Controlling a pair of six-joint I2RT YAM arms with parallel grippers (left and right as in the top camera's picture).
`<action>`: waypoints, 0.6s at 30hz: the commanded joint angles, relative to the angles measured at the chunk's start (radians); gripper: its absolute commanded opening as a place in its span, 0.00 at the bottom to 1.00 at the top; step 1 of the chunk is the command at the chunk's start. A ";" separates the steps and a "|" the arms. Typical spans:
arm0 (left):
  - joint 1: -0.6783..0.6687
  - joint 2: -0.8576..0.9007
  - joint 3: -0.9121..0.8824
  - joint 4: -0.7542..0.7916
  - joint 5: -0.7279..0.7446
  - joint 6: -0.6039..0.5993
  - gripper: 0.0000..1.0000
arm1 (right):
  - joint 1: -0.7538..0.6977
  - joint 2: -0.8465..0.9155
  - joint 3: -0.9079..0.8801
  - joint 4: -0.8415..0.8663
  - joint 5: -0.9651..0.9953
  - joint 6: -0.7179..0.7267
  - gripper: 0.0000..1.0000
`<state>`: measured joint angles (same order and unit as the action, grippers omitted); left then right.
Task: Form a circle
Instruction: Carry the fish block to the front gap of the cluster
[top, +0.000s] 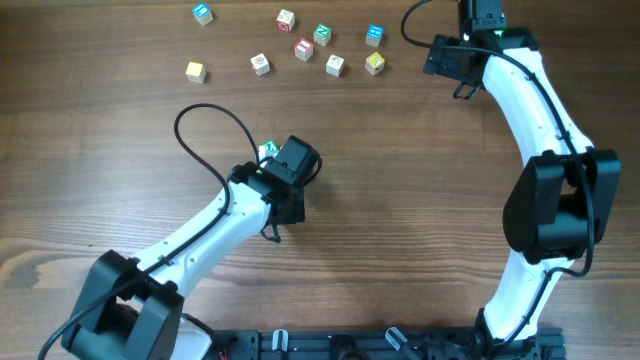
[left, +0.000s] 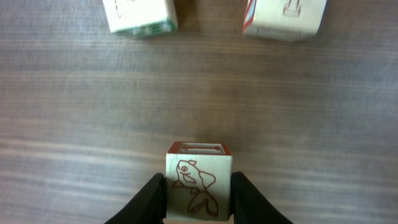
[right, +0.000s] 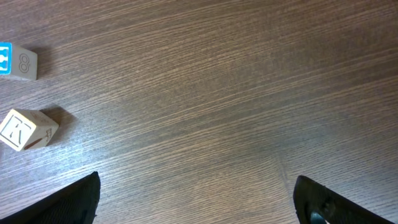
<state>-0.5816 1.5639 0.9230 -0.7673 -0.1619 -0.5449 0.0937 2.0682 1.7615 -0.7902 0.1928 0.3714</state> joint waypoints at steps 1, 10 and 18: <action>-0.002 -0.008 -0.042 0.037 -0.041 -0.017 0.30 | 0.001 -0.010 0.014 0.002 0.020 -0.005 1.00; -0.002 -0.004 -0.062 0.119 -0.041 -0.017 0.30 | 0.001 -0.010 0.015 0.002 0.020 -0.005 1.00; -0.001 0.014 -0.122 0.205 -0.080 -0.010 0.30 | 0.001 -0.010 0.015 0.002 0.020 -0.005 1.00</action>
<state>-0.5816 1.5642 0.8200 -0.5819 -0.2008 -0.5449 0.0937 2.0682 1.7615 -0.7906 0.1928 0.3714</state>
